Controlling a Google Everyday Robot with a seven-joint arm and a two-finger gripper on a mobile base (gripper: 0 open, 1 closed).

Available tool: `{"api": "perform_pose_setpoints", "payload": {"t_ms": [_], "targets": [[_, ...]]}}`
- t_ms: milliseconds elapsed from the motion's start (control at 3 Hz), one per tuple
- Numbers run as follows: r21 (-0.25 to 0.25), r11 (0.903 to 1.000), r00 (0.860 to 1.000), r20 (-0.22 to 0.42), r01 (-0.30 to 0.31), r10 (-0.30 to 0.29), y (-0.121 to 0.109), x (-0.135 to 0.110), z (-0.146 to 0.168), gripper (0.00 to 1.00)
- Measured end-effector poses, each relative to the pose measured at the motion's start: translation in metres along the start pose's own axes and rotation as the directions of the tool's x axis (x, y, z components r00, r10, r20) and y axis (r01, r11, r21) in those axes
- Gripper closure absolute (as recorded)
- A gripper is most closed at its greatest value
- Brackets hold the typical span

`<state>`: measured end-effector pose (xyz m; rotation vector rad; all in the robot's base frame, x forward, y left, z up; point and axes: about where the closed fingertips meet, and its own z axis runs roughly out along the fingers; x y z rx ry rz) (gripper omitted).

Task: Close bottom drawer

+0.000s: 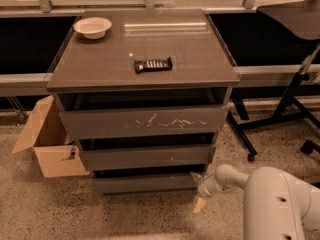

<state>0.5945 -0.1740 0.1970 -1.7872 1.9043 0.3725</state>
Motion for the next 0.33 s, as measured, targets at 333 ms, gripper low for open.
{"api": "perform_pose_setpoints", "payload": {"t_ms": [333], "targets": [[-0.019, 0.9998, 0.999, 0.045, -0.004, 0.004, 0.0117, -0.0053, -0.0125, 0.0]]}}
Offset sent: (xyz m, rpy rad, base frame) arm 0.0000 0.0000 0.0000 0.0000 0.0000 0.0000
